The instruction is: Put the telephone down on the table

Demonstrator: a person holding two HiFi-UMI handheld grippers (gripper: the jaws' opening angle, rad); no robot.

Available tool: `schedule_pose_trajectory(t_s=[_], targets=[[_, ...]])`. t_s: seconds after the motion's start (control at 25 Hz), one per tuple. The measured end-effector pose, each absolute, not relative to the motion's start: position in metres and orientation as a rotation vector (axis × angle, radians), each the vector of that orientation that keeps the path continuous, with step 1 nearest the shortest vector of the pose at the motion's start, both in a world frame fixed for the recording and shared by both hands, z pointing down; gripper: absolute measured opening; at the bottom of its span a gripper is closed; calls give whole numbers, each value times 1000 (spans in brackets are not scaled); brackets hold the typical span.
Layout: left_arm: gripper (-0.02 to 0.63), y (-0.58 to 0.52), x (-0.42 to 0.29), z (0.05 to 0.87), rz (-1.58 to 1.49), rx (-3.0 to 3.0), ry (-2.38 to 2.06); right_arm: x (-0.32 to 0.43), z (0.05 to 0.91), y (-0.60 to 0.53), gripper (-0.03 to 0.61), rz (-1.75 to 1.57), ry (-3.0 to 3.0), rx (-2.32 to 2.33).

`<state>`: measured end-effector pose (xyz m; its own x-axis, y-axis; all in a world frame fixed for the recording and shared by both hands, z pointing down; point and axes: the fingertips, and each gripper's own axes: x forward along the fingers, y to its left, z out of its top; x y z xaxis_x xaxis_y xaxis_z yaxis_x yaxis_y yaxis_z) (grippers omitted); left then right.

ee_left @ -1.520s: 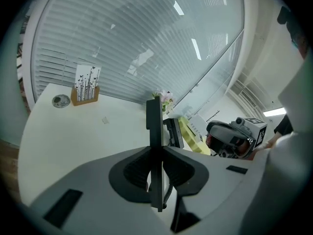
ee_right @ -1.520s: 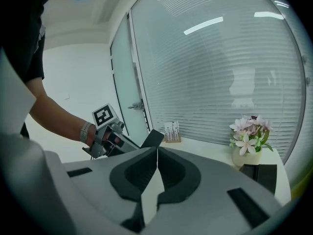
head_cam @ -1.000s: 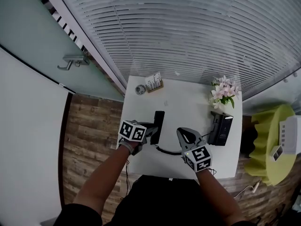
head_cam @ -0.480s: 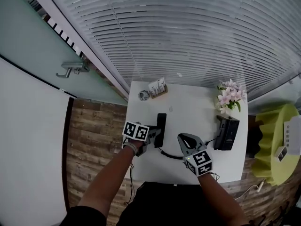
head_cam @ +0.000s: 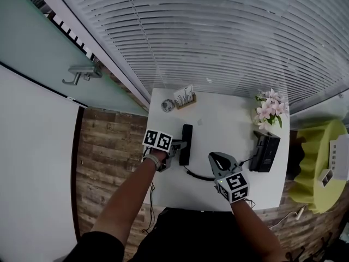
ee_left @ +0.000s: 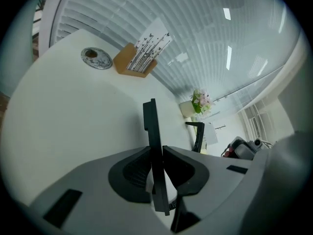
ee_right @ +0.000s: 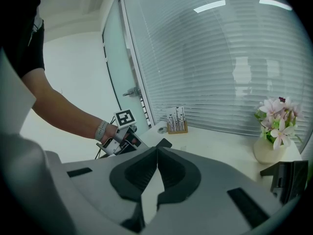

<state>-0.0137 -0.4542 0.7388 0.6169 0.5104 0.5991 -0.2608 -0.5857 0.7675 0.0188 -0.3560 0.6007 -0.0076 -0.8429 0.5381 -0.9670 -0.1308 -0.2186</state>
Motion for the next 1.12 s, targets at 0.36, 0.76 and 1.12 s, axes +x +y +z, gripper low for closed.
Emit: schedule_pose_trajectory(t_s=[0.36, 0.76, 1.12], targets=[[98, -462, -18, 747, 1165, 1968, 179, 16, 603, -354, 23, 855, -1907, 2041], [114, -463, -17, 746, 1264, 2056, 140, 18, 603, -344, 23, 858, -1888, 2054], [121, -466, -20, 748, 1314, 2070, 94, 20, 600, -327, 23, 861, -1856, 2084]])
